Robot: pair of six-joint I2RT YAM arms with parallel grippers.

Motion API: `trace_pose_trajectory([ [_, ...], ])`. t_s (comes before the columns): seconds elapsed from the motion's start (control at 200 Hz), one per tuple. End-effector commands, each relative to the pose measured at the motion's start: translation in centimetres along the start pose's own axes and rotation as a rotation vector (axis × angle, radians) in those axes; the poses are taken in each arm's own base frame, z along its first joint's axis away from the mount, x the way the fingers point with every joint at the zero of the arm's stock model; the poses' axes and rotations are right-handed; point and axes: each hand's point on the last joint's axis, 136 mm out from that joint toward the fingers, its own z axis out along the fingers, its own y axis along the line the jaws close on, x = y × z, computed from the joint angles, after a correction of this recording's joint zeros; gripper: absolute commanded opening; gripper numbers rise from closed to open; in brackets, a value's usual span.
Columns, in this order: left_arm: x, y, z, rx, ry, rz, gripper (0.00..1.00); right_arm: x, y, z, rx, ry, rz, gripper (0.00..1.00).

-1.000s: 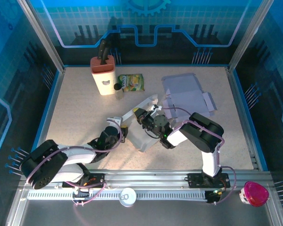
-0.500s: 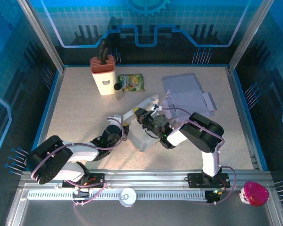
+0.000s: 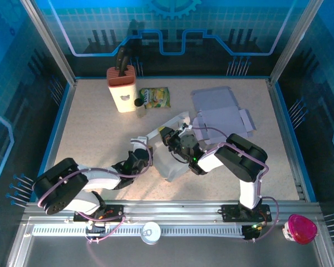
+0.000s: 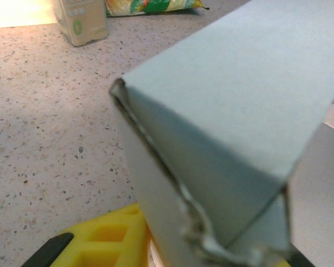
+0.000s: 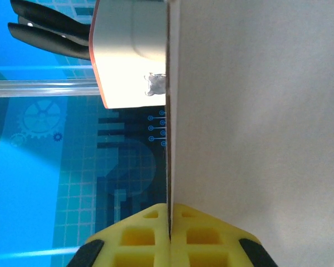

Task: Fold the paper box

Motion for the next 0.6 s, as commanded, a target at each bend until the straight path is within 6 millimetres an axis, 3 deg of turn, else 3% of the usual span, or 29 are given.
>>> trace_pose_trajectory([
  [0.0, -3.0, -1.1, 0.4, -0.028, -0.094, -0.091, 0.23, 1.8, -1.6, -0.4, 0.071, 0.039, -0.004, 0.00],
  [0.305, -3.2, -2.8, 0.7, 0.017, -0.101, -0.078, 0.26, 1.9, -0.1, -0.6, 0.072, 0.031, -0.005, 0.00],
  [0.445, -3.3, -3.4, 0.8, 0.026, -0.082, -0.066, 0.31, 1.9, -0.5, -0.4, 0.084, 0.033, 0.001, 0.00],
  [0.595, -2.8, -2.9, 1.0, -0.004, -0.072, -0.073, 0.21, 2.1, -0.6, -0.4, 0.082, 0.033, 0.007, 0.00],
])
